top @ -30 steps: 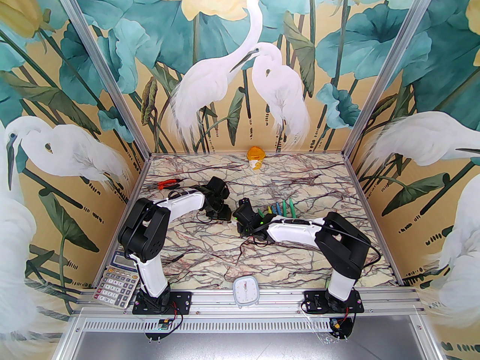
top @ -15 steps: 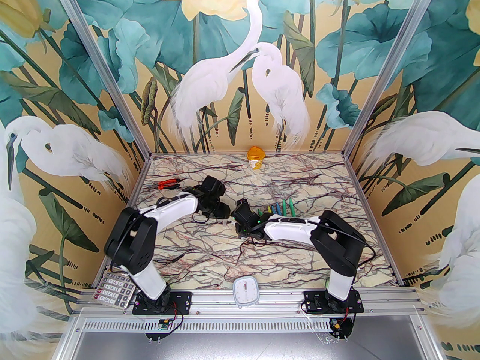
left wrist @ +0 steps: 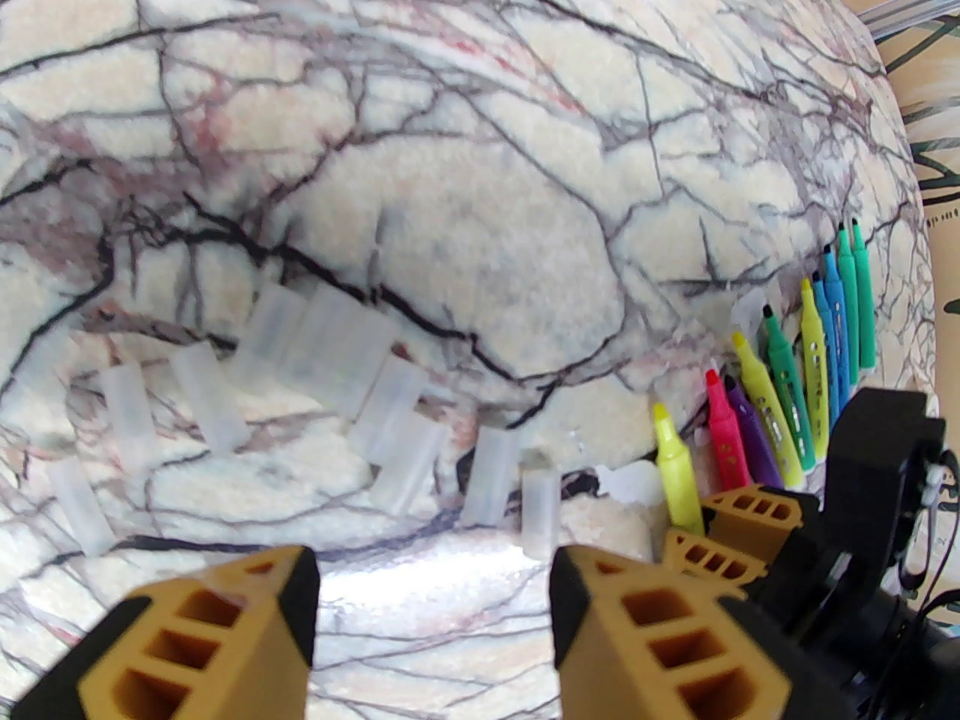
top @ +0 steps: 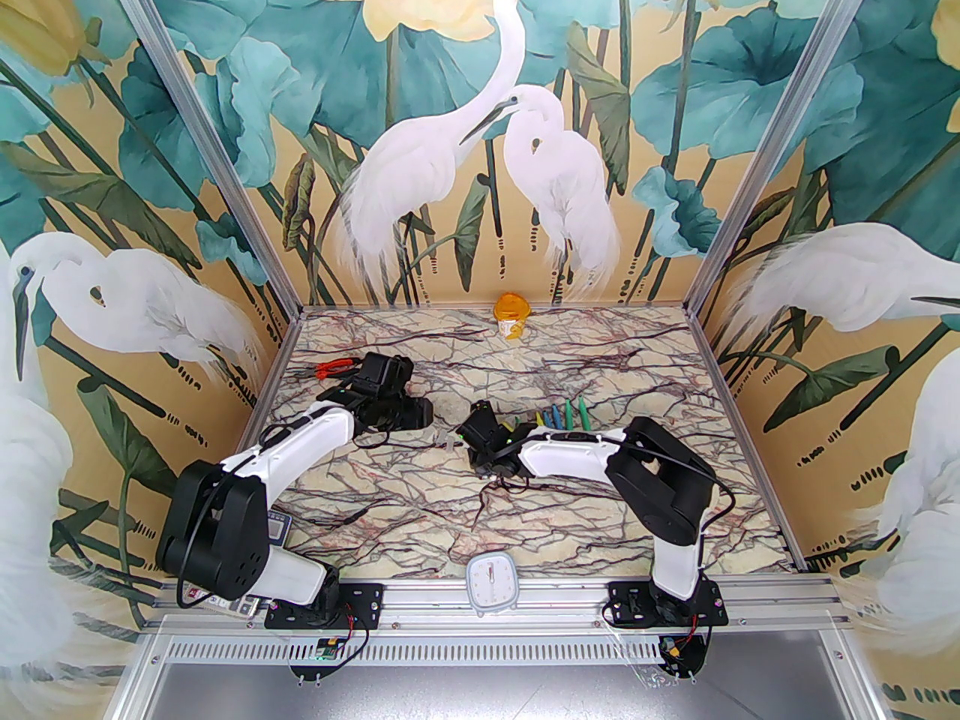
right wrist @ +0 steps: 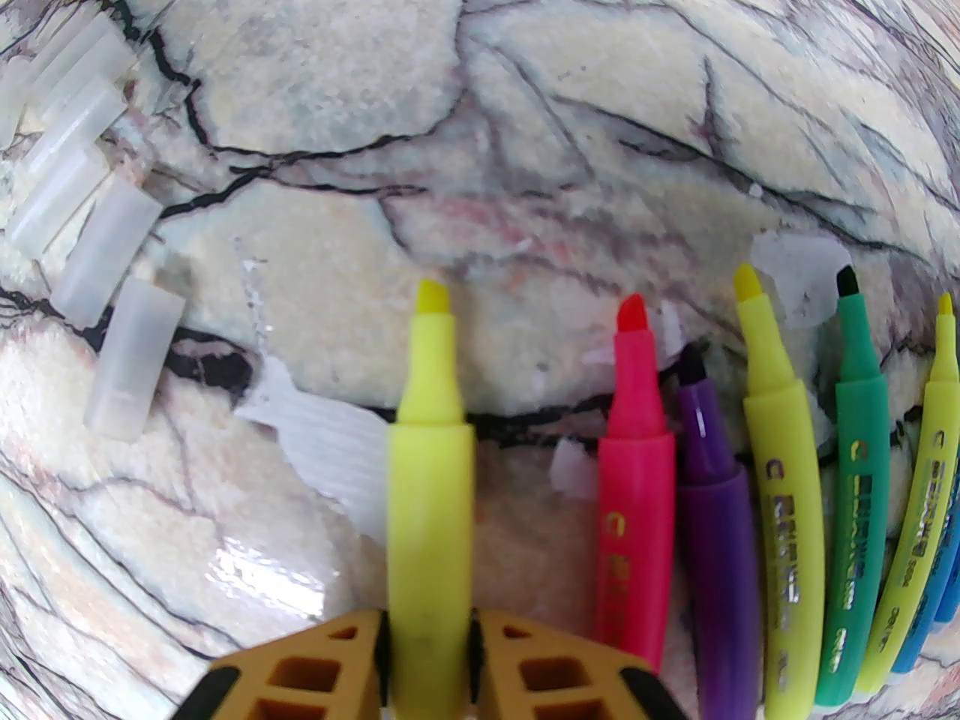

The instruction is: Open the pen caps

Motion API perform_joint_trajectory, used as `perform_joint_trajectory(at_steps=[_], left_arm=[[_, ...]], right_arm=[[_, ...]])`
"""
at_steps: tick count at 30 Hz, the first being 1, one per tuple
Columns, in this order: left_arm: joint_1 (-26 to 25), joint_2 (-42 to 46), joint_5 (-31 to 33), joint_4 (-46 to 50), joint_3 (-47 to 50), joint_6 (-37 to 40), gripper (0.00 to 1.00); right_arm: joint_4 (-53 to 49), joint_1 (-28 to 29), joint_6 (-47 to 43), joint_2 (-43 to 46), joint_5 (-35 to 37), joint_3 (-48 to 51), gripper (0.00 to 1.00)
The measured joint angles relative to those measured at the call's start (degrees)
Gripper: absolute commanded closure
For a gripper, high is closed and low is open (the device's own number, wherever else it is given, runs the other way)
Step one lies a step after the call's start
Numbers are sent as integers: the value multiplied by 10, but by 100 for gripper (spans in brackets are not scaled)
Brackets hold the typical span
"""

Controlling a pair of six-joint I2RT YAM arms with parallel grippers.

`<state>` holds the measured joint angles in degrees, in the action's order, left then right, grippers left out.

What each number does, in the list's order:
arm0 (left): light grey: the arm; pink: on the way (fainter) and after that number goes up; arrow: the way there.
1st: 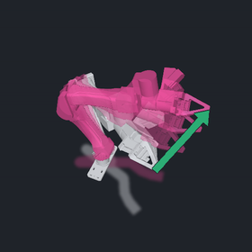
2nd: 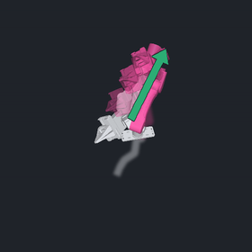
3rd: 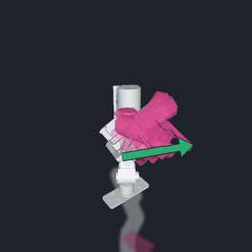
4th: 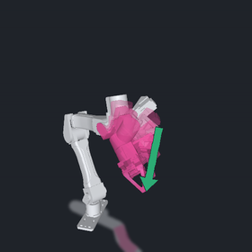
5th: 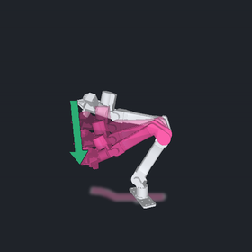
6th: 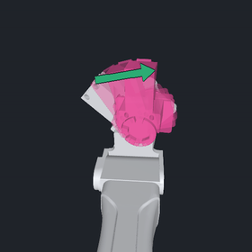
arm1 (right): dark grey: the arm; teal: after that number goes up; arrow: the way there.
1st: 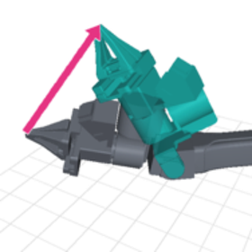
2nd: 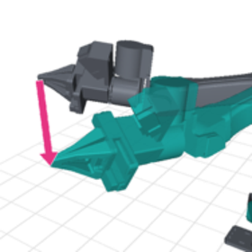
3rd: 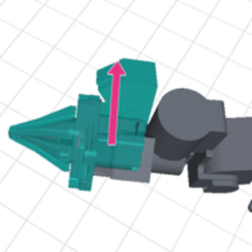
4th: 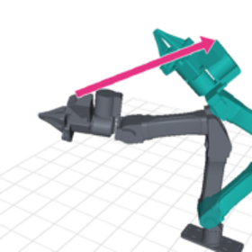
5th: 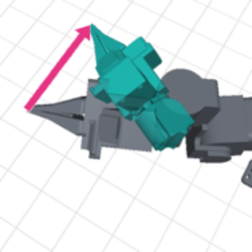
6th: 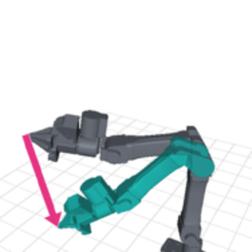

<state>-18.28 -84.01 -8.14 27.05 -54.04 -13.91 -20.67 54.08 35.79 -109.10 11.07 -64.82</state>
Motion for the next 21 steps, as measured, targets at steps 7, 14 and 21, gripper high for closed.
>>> perform_joint_trajectory(at_steps=[7, 14, 21], left_arm=[[7, 9, 8, -12, 22, -2, 39], [15, 39, 28, -36, 47, -4, 32], [23, 70, 48, -82, 89, -3, 19]], right_arm=[[-9, 6, 0, -2, 12, -5, 70], [-18, 12, -14, 0, 30, -6, 65], [-12, 14, -36, 47, 66, 5, 56]])
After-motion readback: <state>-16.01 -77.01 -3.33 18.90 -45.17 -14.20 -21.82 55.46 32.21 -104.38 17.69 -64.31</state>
